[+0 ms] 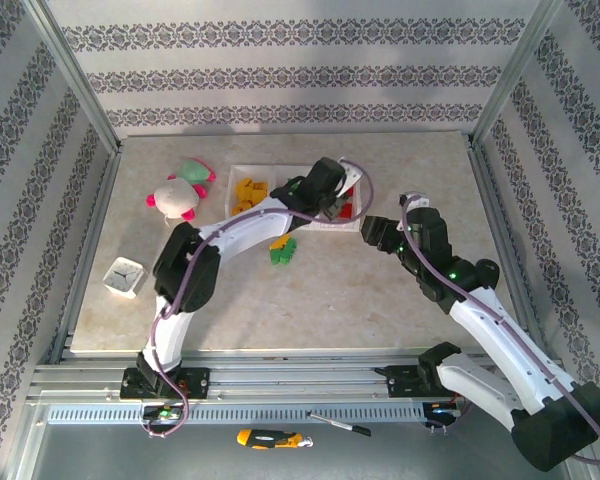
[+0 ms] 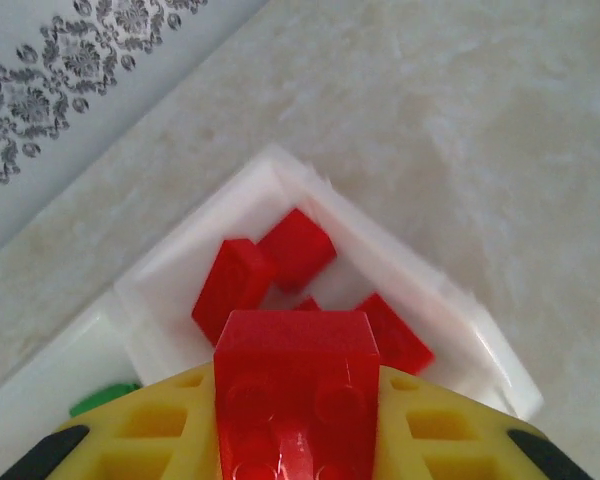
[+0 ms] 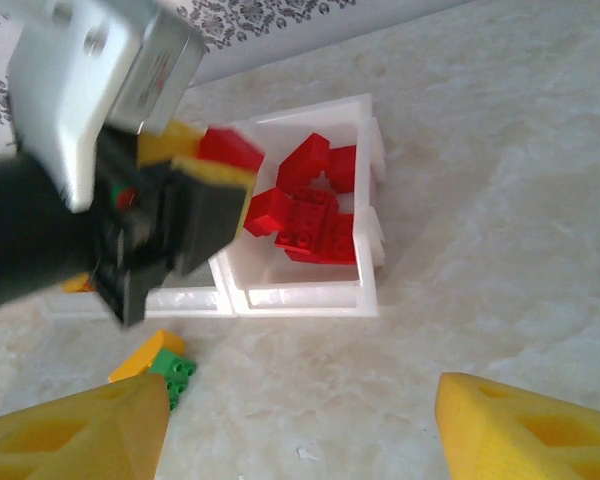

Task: Sort the legos into containers by color
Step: Place the lego in the container.

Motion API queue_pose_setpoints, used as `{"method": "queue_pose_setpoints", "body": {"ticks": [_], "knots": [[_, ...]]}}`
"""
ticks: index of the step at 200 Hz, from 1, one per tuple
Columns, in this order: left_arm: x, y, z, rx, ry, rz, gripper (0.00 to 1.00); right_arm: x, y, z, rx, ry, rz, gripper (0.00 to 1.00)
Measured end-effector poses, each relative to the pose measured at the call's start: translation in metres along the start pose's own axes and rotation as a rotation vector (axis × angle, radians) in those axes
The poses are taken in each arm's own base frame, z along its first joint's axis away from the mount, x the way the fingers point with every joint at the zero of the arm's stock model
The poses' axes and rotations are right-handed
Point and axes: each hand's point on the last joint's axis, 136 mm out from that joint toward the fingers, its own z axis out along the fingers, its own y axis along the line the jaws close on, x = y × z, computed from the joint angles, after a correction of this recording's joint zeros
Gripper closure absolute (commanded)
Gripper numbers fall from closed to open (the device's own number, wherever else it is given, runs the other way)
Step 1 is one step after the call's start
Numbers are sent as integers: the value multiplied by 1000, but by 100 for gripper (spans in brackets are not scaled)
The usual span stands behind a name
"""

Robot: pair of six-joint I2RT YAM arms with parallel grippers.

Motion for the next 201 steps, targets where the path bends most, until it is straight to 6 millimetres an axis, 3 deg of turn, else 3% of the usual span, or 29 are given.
{"method": "queue_pose_setpoints", "body": {"ticks": [25,62,69,92,113,134,152,201], "knots": [[-17,6,32,-12,-2,-9,77,2,-6,-3,14,0,7,29],[-10,11,74,-16,44,-13,73,-2,-12,-9,25,-14,16,29],[-6,9,79,-12,57,-10,68,-1,-12,-10,24,-15,17,29],[7,7,87,6,104,2,34,2,-16,-13,30,-12,18,29],[11,6,85,14,126,2,16,7,-13,-12,12,12,7,27],[8,8,75,17,132,-6,0,14,-9,-8,-7,43,-12,26],[6,13,53,10,145,-15,1,24,-3,0,-16,85,-42,26],[6,41,-47,-46,120,-117,1,65,24,26,-56,234,-147,25]]}}
